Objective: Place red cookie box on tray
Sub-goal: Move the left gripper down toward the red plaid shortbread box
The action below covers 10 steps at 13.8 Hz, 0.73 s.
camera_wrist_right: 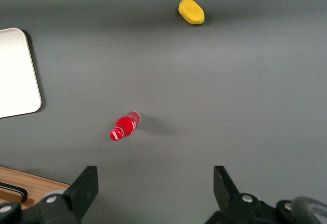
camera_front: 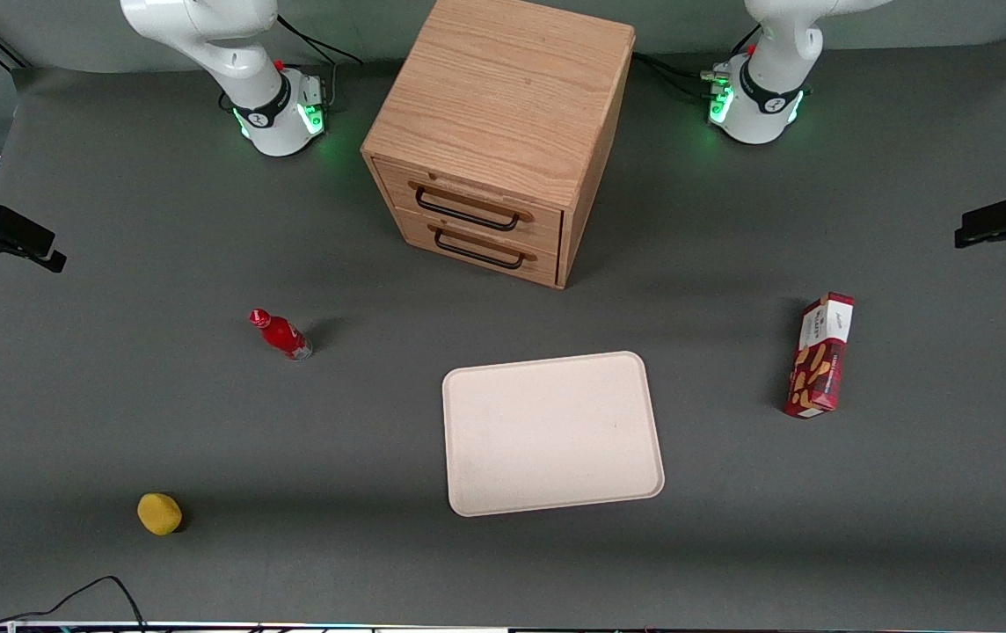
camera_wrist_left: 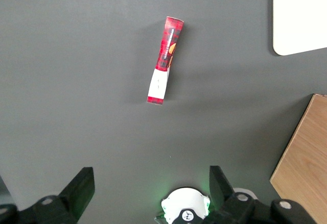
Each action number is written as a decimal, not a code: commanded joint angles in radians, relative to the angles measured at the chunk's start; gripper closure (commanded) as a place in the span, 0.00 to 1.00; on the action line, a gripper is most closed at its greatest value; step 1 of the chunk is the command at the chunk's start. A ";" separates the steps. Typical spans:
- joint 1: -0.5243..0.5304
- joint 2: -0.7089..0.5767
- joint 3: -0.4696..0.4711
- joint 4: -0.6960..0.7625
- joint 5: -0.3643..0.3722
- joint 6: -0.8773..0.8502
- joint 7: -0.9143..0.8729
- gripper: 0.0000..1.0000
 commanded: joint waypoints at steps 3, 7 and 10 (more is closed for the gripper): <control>-0.010 0.008 0.015 0.009 0.003 -0.007 -0.024 0.00; -0.010 0.054 0.014 -0.199 0.008 0.261 0.083 0.00; -0.008 0.057 0.017 -0.461 -0.001 0.555 0.189 0.00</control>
